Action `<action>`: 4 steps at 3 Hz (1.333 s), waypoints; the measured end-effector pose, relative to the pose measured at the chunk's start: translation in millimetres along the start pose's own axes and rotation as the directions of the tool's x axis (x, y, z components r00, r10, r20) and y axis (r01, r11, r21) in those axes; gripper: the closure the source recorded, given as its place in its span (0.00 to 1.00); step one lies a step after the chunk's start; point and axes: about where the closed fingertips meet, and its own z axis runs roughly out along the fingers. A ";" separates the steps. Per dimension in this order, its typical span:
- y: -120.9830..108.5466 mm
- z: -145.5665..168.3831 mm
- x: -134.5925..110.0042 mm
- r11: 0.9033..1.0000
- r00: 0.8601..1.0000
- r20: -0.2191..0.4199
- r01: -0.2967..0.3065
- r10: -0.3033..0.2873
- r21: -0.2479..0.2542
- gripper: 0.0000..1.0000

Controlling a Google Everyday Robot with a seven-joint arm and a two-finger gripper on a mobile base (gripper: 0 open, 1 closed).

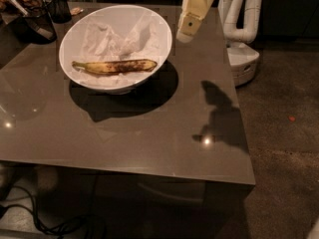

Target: Pick banana from white bowl

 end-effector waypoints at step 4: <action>7.0 79.5 -65.0 0.982 1.000 -0.005 0.001 -0.002 -0.188 0.00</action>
Offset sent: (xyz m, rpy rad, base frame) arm -0.0016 0.0626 -0.0460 -0.0629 0.2767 0.1591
